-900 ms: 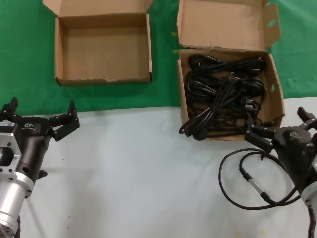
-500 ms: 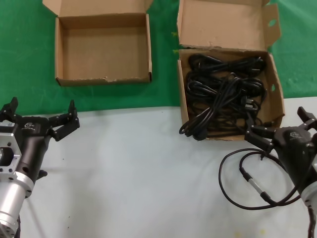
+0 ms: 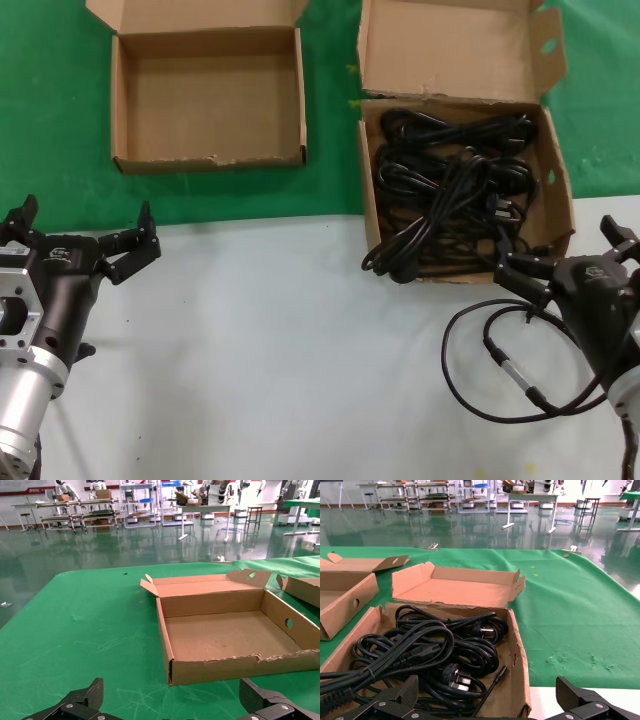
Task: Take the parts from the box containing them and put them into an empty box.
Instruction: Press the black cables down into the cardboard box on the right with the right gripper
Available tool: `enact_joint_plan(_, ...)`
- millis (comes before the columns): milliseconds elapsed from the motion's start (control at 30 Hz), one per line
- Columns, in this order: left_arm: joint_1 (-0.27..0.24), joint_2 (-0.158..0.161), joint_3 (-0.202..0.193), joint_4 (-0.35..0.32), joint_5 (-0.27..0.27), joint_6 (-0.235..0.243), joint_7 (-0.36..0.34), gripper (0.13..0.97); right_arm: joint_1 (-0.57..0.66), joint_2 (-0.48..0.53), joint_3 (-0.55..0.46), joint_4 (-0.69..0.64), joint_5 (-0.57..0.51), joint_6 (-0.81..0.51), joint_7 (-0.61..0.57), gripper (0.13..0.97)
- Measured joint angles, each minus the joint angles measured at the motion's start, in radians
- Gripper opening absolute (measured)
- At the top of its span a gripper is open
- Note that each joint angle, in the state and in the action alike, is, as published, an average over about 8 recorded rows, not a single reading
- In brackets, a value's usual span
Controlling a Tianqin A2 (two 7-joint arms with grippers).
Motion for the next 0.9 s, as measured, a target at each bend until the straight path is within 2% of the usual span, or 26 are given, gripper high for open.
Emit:
enact_joint_plan(333, 0.0, 0.0, 0.0, 0.0, 0.0, 0.0, 0.0, 0.923, 0.0, 0.0, 0.0, 0.0, 0.0, 0.0, 0.0, 0.966)
enact_joint_plan(633, 0.0, 0.0, 0.0, 0.0, 0.0, 0.0, 0.0, 0.816, -0.001, 0.004, -0.004, 0.004, 0.001, 0.003, 0.0, 0.966)
enact_joint_plan(800, 0.0, 0.0, 0.0, 0.0, 0.0, 0.0, 0.0, 0.708, -0.004, 0.015, -0.001, 0.021, -0.002, -0.012, -0.014, 0.966)
enact_joint_plan(900, 0.0, 0.0, 0.0, 0.0, 0.0, 0.0, 0.0, 0.643, -0.007, 0.022, 0.017, 0.039, -0.002, -0.064, -0.061, 0.966)
